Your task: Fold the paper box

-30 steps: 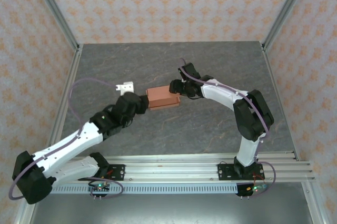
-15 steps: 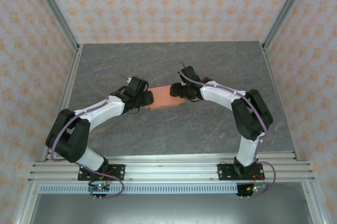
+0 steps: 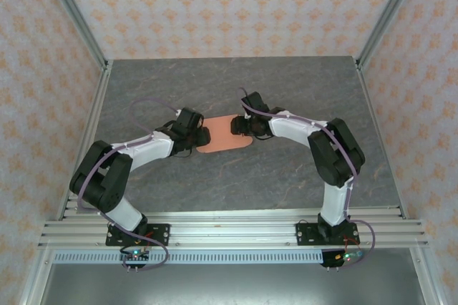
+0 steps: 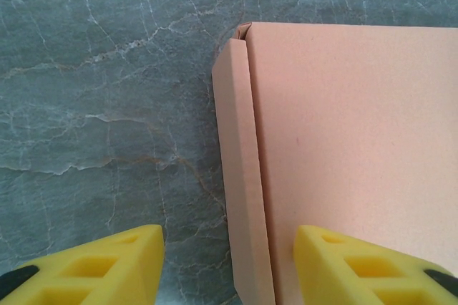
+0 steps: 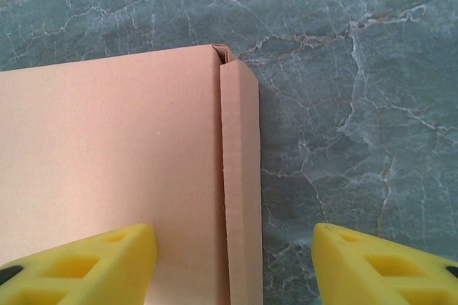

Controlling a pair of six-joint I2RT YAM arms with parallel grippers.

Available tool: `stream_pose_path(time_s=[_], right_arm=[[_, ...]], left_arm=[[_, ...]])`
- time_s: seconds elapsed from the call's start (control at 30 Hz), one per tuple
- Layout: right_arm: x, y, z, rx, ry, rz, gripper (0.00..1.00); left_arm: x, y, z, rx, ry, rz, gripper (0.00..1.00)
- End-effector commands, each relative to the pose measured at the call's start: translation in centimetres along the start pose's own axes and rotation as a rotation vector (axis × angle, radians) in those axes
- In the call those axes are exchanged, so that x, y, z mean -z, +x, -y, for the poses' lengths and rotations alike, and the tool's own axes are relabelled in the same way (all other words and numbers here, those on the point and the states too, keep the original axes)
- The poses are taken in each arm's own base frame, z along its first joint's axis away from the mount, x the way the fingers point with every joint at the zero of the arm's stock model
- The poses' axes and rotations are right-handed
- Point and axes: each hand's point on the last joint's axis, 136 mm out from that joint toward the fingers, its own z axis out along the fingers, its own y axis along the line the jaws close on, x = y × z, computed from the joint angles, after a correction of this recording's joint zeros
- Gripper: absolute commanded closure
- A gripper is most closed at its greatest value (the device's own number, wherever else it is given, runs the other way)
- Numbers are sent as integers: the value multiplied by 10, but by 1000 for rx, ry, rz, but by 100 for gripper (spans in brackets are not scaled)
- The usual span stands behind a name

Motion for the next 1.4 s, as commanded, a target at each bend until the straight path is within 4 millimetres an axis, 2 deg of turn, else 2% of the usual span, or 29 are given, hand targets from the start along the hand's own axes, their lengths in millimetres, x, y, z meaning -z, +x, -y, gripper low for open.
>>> stream_pose_path(time_s=[0.0,0.13,0.3,0.43,0.6,0.83,0.93,1.07,1.23,1.37], right_arm=[[-11,14,13,31,61,-54,41],[1,3,5,48,46,-30,41],[27,-17,-9,68,9,33,37],[49,-22,-6,87,30,73,35],[66,1,-1,98,23,79,35],[73,24,14,159,49,67,35],[73,32,7,170,11,56,36],[80,43,2,260,65,88,36],[72,68,-26,163,-132,15,36],[66,75,-24,135,-130,11,37]], left_arm=[[-4,6,-6,5,-12,-8,48],[11,-9,-1,10,6,46,48],[34,-29,-6,-2,-31,138,45],[45,-43,-5,-46,-25,183,42],[39,-60,10,-97,27,149,36],[29,-69,18,-193,-5,78,35],[25,-65,11,-202,-46,57,36],[21,-66,7,-196,-41,34,36],[8,-75,28,-244,38,-25,34],[-18,-74,41,-320,69,-117,32]])
